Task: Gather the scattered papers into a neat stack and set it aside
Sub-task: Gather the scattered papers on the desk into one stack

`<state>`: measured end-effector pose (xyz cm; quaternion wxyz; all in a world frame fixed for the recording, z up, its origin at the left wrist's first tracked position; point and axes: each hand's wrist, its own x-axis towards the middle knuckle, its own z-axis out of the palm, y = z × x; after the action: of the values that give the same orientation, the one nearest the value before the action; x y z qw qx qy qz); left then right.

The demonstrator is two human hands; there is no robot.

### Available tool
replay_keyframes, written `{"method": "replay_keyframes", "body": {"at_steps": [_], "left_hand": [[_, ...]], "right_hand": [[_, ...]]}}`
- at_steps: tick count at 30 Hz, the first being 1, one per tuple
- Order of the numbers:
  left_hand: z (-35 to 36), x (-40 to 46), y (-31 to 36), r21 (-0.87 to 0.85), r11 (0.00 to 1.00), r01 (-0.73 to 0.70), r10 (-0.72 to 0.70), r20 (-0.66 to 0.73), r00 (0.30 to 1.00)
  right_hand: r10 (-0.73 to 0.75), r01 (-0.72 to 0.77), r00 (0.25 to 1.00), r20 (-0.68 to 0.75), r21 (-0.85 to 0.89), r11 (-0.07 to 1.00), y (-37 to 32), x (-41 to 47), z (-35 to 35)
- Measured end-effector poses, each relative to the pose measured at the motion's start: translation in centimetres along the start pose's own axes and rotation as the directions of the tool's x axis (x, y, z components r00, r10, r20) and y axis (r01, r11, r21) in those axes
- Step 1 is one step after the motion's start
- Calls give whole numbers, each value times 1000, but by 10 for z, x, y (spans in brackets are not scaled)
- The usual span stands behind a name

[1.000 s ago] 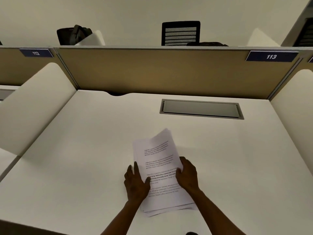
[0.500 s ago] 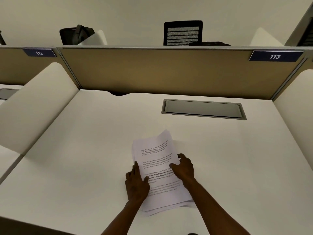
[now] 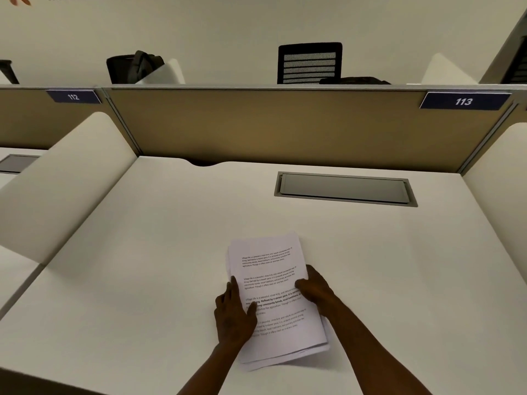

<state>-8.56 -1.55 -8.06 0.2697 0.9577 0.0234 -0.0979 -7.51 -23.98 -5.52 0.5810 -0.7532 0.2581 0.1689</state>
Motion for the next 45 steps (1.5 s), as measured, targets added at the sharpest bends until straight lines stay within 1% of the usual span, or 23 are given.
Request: {"method": "replay_keyframes", "body": {"at_steps": [2, 5, 6, 8, 10, 11, 13, 14, 17, 19, 21, 23, 24, 26, 28, 29, 32, 34, 37, 39, 41, 43, 45], "left_hand": [[-1, -1, 2, 17, 1000, 0, -1, 22, 1000], [-3, 0, 6, 8, 1000, 15, -16, 53, 998], [-5, 1, 8, -36, 998, 44, -42, 57, 997], [-11, 6, 14, -216, 967, 134, -129, 41, 991], [-23, 14, 20, -432, 880, 198, -187, 69, 980], [-31, 18, 22, -551, 808, 209, -183, 103, 978], [-45, 27, 25, -747, 624, 227, -128, 188, 974], [-50, 31, 26, -784, 576, 230, -87, 221, 971], [-50, 35, 29, -762, 605, 233, -67, 242, 968], [-40, 33, 29, -753, 600, 269, -84, 275, 958], [-33, 31, 29, -775, 526, 349, -113, 343, 932], [-30, 30, 28, -789, 456, 412, -109, 409, 906], [-28, 29, 26, -781, 457, 426, -100, 430, 897], [-24, 25, 25, -744, 516, 424, -86, 448, 890], [-22, 22, 25, -706, 580, 406, -84, 444, 892], [-22, 22, 26, -699, 592, 401, -84, 441, 893], [-26, 29, 28, -698, 593, 402, -153, 392, 907], [-26, 30, 28, -663, 645, 380, -221, 315, 923], [-20, 24, 33, -589, 749, 304, -170, 273, 947], [-20, 24, 35, -583, 760, 287, -130, 297, 946], [-22, 27, 35, -597, 737, 316, -159, 302, 940], [-23, 28, 35, -558, 766, 319, -184, 285, 941], [-19, 26, 38, -490, 820, 296, -161, 299, 940]], "right_hand": [[-32, 32, 999, 21, -27, 999, -1, -2, 1], [-99, 98, 995, 22, 49, 994, -5, -7, 1], [-126, 123, 992, 20, 94, 988, -6, -10, 1], [-164, 153, 986, 38, 206, 966, -8, -18, -4], [-198, 168, 977, 74, 301, 939, -8, -27, -11], [-210, 170, 974, 85, 337, 926, -6, -30, -15], [-216, 170, 973, 87, 369, 914, -2, -34, -22], [-212, 169, 974, 80, 369, 914, 0, -36, -25], [-179, 157, 983, 33, 346, 925, 7, -34, -27], [-140, 138, 990, -11, 278, 951, 11, -31, -27], [-114, 119, 993, -34, 275, 954, 15, -28, -27], [-90, 103, 994, -57, 332, 938, 17, -27, -28], [-68, 85, 996, -63, 351, 932, 17, -27, -28], [-28, 35, 999, -25, 341, 940, 19, -28, -25], [0, 1, 1000, -4, 237, 971, 21, -28, -20], [9, -4, 1000, -19, 208, 978, 22, -26, -19], [83, -48, 991, -102, 300, 953, 20, -19, -24], [111, -53, 978, -176, 307, 950, 18, -16, -25], [80, -41, 989, -126, 287, 957, 19, -15, -17], [78, -43, 993, -92, 337, 941, 18, -13, -13], [137, -56, 975, -177, 401, 914, 17, -12, -15], [188, -74, 945, -268, 386, 919, 20, -10, -13], [156, -78, 961, -230, 315, 946, 21, -11, -8]]}}
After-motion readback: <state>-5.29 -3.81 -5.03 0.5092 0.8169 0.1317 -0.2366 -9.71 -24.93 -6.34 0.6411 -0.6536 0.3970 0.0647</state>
